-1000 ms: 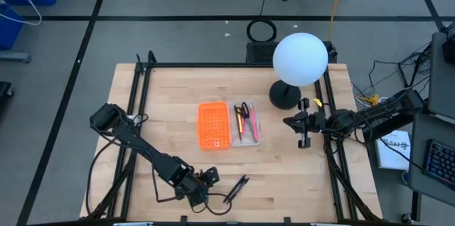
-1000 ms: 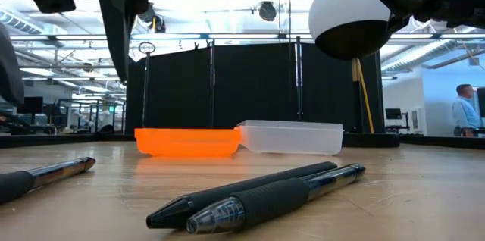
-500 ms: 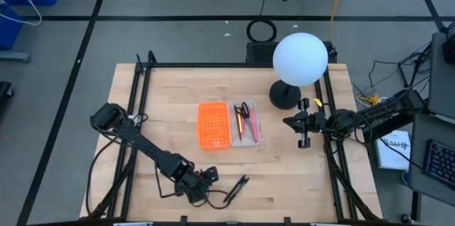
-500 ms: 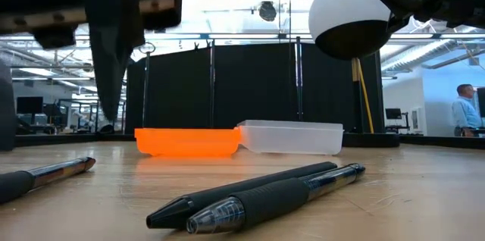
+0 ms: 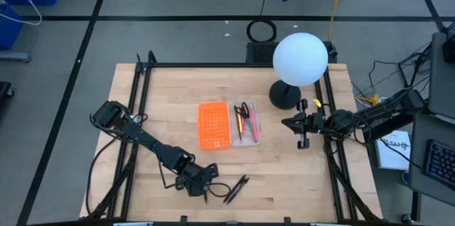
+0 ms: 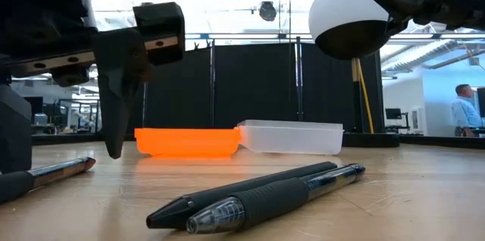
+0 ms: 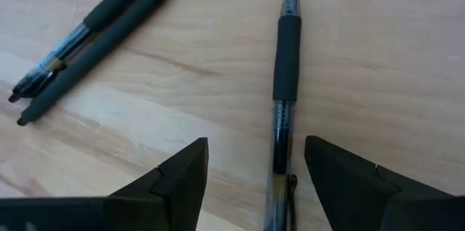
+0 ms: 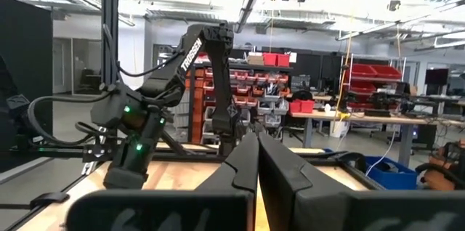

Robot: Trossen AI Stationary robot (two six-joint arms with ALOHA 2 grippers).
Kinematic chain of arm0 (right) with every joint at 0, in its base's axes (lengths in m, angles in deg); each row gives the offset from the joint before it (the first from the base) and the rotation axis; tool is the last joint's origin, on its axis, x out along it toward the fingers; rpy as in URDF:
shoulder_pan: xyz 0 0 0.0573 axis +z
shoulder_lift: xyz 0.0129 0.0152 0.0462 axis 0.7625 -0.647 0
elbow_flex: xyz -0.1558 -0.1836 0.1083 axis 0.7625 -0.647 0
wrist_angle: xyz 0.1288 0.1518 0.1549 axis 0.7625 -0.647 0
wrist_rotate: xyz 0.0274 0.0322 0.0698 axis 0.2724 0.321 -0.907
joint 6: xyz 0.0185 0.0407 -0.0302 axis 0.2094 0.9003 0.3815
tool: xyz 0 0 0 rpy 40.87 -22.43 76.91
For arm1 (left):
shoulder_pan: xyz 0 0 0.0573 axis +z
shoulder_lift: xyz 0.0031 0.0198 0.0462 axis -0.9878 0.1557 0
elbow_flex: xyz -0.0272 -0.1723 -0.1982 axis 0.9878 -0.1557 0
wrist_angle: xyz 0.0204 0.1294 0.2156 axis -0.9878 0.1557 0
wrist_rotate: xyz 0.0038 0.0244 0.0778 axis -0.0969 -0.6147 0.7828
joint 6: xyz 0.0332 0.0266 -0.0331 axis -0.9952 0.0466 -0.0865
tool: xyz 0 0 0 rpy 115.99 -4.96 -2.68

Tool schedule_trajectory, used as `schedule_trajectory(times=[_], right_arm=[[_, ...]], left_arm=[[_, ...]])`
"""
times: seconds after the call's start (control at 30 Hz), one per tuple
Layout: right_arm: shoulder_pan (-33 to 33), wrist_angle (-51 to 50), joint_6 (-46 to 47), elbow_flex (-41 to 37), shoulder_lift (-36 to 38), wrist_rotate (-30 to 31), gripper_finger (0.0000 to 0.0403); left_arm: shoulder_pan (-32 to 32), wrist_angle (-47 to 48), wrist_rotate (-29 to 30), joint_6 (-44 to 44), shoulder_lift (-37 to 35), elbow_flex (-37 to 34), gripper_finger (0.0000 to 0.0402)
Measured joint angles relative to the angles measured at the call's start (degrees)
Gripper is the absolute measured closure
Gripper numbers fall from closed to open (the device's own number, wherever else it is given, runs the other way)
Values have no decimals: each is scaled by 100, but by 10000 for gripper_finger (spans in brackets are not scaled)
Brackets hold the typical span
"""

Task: Pick & place school supplies into a supply box
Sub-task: Put the left black pen into the orange supply box

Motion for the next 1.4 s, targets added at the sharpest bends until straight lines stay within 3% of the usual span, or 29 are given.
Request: schedule_trajectory(times=[0.3, 0.57, 0.83, 0.97, 1.3, 1.4], right_arm=[[0, 6, 19, 0, -85, 4, 399], [0, -9, 56, 0, -85, 0, 399], [0, -106, 35, 0, -94, 2, 399], [0, -210, 59, 0, -94, 1, 399], [0, -277, 51, 0, -94, 4, 399], [0, -322, 13, 0, -95, 4, 399]], left_arm=[[9, 481, -594, 689, 41, 144, 163], [267, 712, -1173, 601, 53, 179, 163], [645, 598, -1794, 430, 499, 210, 170], [702, 560, -1938, 406, 614, 216, 214], [602, 547, -1934, 399, 573, 199, 368], [601, 596, -2022, 404, 570, 199, 375]])
